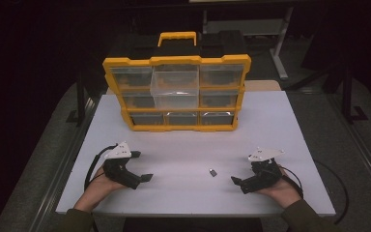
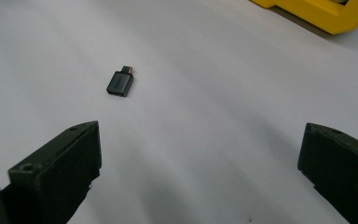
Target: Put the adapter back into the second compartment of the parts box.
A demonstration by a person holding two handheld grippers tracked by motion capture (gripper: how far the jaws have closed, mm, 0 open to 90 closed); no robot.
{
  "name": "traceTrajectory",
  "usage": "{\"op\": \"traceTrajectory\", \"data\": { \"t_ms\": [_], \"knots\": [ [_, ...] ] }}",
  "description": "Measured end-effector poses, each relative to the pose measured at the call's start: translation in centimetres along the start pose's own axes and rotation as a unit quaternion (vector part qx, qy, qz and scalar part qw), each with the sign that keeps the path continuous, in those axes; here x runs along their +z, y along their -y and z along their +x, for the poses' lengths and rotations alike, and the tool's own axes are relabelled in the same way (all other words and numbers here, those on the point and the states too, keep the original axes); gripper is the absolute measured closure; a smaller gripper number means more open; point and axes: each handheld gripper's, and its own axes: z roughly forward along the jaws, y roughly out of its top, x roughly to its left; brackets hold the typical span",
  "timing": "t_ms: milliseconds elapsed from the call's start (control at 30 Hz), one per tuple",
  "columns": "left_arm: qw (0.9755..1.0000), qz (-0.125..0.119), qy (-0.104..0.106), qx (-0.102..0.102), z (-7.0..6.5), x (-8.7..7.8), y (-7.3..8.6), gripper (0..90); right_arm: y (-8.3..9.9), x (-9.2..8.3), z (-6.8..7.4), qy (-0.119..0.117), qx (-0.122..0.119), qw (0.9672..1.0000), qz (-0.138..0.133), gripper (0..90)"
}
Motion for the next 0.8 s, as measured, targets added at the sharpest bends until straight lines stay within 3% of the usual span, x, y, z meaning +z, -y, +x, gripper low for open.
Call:
{"op": "traceTrajectory", "data": {
  "t_ms": [600, 800],
  "knots": [
    [0.9998, -0.011, 0.006, -0.015, 0.1, -0.1, 0.0, 0.0, -0.4, -0.5, -0.4, -0.011, 0.020, 0.9997, -0.003, 0.0],
    [0.9998, -0.013, 0.007, -0.014, 0.3, 0.0, 0.0, 0.0, -0.9, -0.7, -0.2, -0.014, 0.017, 0.9998, 0.001, 0.0]
  ]
}}
